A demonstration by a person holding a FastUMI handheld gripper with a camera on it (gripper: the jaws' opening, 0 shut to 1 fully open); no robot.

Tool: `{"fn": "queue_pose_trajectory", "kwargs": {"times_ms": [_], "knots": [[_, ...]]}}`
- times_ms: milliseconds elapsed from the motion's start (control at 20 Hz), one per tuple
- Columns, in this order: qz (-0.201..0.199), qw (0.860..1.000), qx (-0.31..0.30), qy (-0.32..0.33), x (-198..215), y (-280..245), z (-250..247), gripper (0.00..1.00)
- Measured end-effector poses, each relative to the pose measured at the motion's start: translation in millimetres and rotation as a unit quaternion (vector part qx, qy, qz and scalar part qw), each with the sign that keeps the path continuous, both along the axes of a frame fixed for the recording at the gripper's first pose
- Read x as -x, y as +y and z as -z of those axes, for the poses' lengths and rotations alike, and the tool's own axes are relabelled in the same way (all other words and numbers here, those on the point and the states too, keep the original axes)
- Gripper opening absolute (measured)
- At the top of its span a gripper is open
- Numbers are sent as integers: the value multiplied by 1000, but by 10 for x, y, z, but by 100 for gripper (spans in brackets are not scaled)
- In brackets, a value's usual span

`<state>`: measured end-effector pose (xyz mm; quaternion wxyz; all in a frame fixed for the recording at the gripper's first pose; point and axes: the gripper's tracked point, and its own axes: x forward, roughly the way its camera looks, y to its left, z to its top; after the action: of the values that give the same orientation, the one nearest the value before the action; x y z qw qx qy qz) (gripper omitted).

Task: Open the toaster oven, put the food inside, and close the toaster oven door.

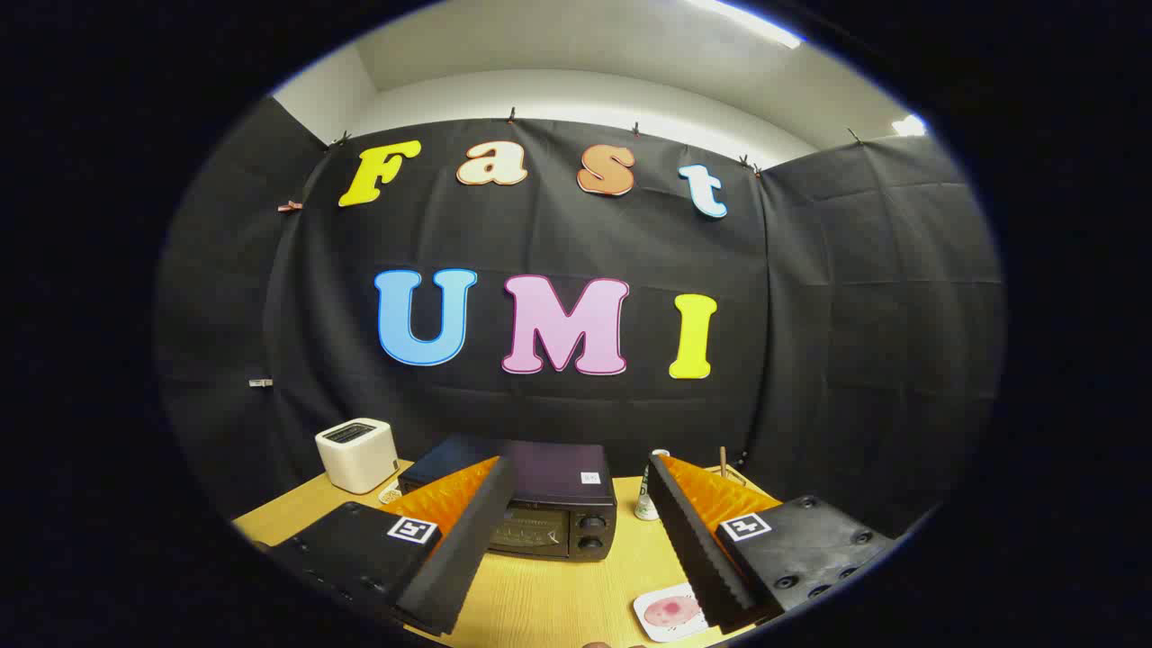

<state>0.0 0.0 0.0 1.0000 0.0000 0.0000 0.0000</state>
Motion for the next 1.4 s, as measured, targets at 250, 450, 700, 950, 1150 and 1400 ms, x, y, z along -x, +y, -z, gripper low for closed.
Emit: {"fn": "queue_pose_trajectory", "kwargs": {"times_ms": [250, 450, 700, 950, 1150, 1400], "knots": [[4, 1000, -4, 8, 105, 2, 65, 98], [1, 1000, -4, 15, 128, 28, 122, 98], [-2, 1000, -8, 14, 135, 76, 103, 98], [-8, 1000, -8, 18, 116, 152, 132, 98], [-19, 1000, -2, 20, 51, 247, 148, 98], [-35, 998, -19, 48, -48, 473, 264, 98]]}}
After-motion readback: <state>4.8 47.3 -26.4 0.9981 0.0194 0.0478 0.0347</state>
